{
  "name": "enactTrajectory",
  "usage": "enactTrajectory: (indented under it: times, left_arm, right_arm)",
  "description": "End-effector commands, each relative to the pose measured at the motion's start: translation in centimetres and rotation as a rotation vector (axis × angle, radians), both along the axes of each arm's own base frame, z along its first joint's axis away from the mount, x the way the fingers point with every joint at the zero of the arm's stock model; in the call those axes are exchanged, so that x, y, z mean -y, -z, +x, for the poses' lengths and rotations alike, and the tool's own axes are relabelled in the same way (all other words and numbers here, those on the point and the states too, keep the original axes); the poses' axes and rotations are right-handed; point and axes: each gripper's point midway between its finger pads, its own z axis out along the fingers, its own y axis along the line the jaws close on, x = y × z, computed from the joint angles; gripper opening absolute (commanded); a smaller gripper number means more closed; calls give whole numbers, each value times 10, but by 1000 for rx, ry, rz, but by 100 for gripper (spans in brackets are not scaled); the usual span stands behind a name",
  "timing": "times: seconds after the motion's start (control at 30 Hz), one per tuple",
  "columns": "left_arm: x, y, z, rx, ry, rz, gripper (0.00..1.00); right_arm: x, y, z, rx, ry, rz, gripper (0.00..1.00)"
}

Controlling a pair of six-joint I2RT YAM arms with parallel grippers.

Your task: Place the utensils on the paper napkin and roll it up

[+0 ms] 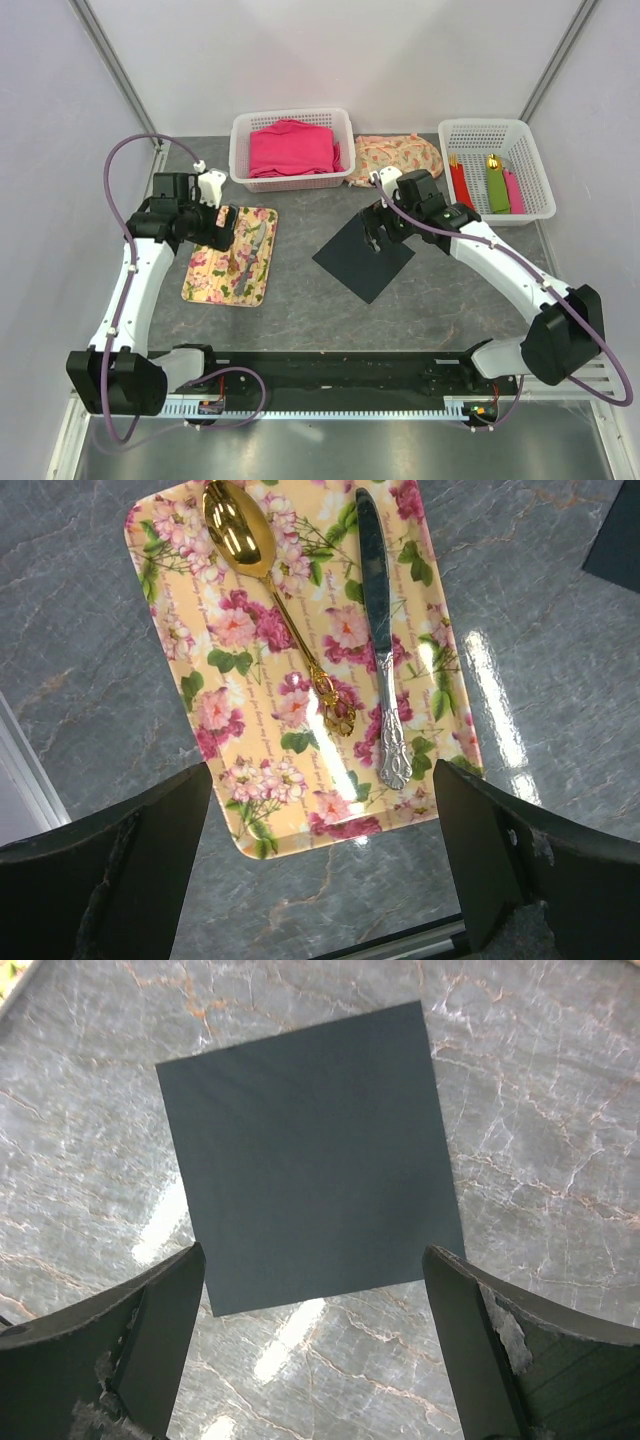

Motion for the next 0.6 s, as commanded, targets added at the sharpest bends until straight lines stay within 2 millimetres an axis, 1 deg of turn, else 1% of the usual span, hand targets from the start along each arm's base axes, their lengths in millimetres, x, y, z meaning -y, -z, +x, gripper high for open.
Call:
enactTrajectory:
  times: [0.0, 0.07, 0.1, 0.13, 0.17, 0.2, 0.23, 0.27, 0.3, 0.33, 0.37, 0.4, 0.43, 0.47, 0.5, 0.53, 0.57]
  left_arm:
    - [2, -19, 15, 65, 97, 45, 100]
    - [-4, -23, 23, 71, 69, 70, 100]
    - [-6, -20, 28, 55, 55, 78, 100]
    - [-9, -30, 35, 77, 40, 89, 100]
    - [-8, -34, 40, 87, 44, 89, 98]
    - [-2, -41, 46, 103, 73, 68, 95]
    - [1, -46, 50, 117, 87, 59, 95]
    - [4, -51, 54, 133, 100, 47, 95]
    - [11, -61, 61, 158, 128, 23, 100]
    - [13, -64, 64, 159, 133, 13, 100]
    - [14, -66, 67, 157, 133, 9, 100]
    - [13, -69, 71, 160, 132, 12, 100]
    - [15, -60, 76, 123, 132, 6, 100]
    - [17, -56, 77, 100, 127, -4, 100]
    - [17, -50, 77, 68, 111, -7, 100]
    - [18, -37, 78, 17, 79, -22, 100]
    - [22, -29, 76, -15, 80, -24, 100]
  right_arm:
    - [2, -19, 8, 67, 38, 45, 98]
    - [4, -29, 12, 94, 49, 57, 98]
    - [4, -33, 14, 102, 54, 62, 98]
    - [5, -42, 18, 120, 63, 72, 98]
    - [5, -44, 20, 124, 66, 73, 98]
    - [6, -47, 22, 134, 66, 68, 98]
    - [7, -53, 26, 150, 72, 69, 98]
    - [6, -54, 30, 155, 78, 64, 98]
    - [6, -54, 30, 147, 67, 57, 98]
    - [1, -65, 32, 158, 38, 70, 98]
    - [-3, -65, 30, 138, 12, 74, 98]
    - [-7, -70, 28, 128, -8, 89, 98]
    - [-8, -73, 27, 130, -16, 97, 98]
    - [-9, -76, 26, 136, -19, 103, 98]
    - [-9, -74, 25, 134, -22, 101, 98]
    - [-7, -72, 25, 135, -21, 93, 98]
    - [-6, -71, 24, 134, -21, 89, 98]
